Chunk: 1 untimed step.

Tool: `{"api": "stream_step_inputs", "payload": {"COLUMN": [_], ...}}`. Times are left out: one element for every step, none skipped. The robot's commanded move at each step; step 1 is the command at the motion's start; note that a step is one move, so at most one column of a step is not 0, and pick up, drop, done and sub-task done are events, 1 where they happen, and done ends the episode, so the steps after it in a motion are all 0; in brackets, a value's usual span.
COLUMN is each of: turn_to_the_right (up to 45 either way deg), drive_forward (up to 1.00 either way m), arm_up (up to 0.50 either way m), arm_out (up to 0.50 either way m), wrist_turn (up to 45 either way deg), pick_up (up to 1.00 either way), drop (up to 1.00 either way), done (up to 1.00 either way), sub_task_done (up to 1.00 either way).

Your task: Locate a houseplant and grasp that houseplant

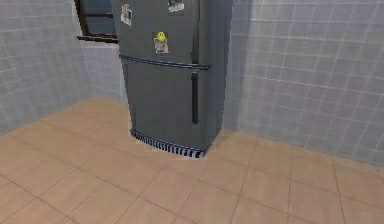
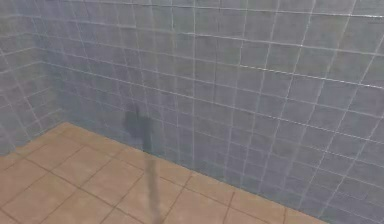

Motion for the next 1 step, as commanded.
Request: {"api": "stream_step_inputs", "payload": {"turn_to_the_right": [-45.0], "drive_forward": [0.00], "arm_up": [0.00], "arm_out": [0.00], "wrist_turn": [0.0], "pick_up": [0.00], "drop": [0.00], "done": [0.00], "sub_task_done": [0.00]}}
